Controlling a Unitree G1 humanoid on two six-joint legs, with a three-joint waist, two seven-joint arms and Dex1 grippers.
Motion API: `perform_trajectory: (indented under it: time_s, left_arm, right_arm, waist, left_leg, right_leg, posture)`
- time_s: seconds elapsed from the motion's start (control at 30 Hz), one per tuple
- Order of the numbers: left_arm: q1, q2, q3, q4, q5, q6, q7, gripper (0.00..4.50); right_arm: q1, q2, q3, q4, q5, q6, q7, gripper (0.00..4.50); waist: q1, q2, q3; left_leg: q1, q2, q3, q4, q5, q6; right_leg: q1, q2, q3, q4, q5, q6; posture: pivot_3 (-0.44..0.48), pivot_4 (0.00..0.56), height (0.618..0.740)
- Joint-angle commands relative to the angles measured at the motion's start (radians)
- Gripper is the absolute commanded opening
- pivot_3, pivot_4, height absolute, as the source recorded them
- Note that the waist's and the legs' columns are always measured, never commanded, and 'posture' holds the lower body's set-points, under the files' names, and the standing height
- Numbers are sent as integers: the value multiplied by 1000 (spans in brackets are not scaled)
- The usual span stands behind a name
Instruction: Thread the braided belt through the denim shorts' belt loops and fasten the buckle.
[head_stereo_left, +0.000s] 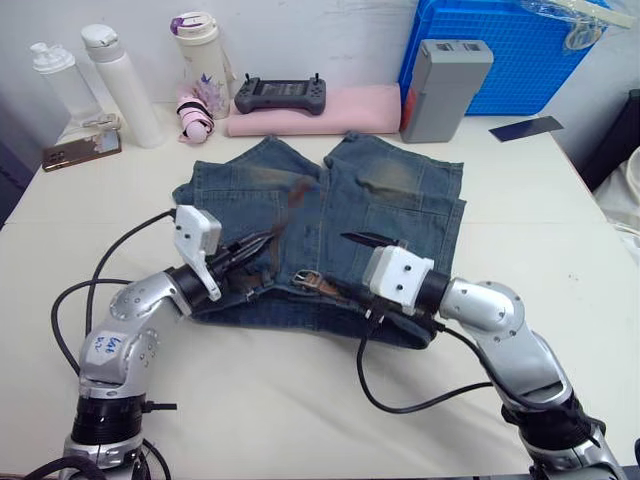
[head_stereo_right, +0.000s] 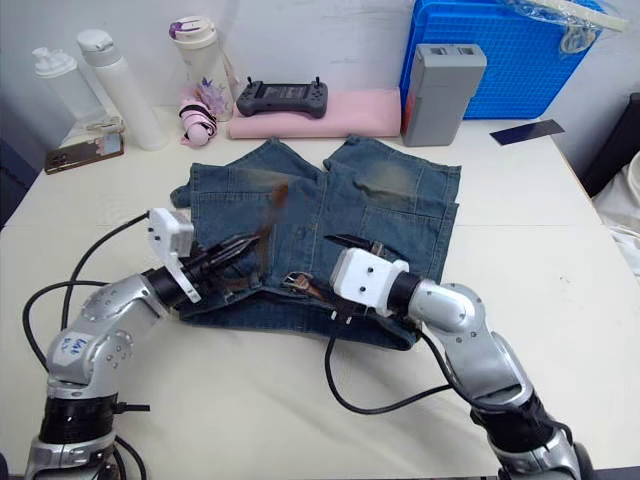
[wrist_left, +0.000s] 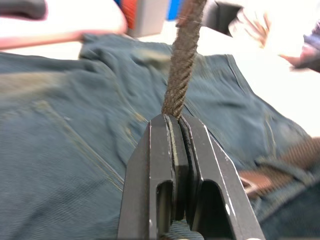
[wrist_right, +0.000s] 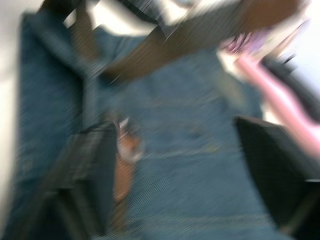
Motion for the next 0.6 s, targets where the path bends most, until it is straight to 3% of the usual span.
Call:
perform_trajectory:
  time_s: [0.03, 0.57, 0.6]
  left_arm:
    - [-22, 2, 43, -49, -48, 20, 20, 0]
    - [3, 23, 58, -66, -49, 46, 31, 0]
    - [16, 29, 55, -67, -40, 43, 26, 0]
  right_arm:
    - [31, -4, 61, 1, -61, -11, -20, 4453]
    - [-5, 114, 97, 127, -129, 99, -104, 4453]
    - [-7, 122, 90, 125, -125, 117, -107, 4219]
  waist:
    - [0, 0, 0]
    - [-1, 0, 0]
    - [-1, 0, 0]
  left_leg:
    - [0, 0, 0, 0, 0, 0]
    - [0, 0, 0, 1, 0, 0]
    - [0, 0, 0, 1, 0, 0]
  right_leg:
    - [0, 0, 0, 0, 0, 0]
    - [0, 1, 0, 0, 0, 0]
    - [0, 1, 0, 0, 0, 0]
  posture:
    - [0, 150, 739]
    - [0, 150, 739]
    - [0, 150, 739]
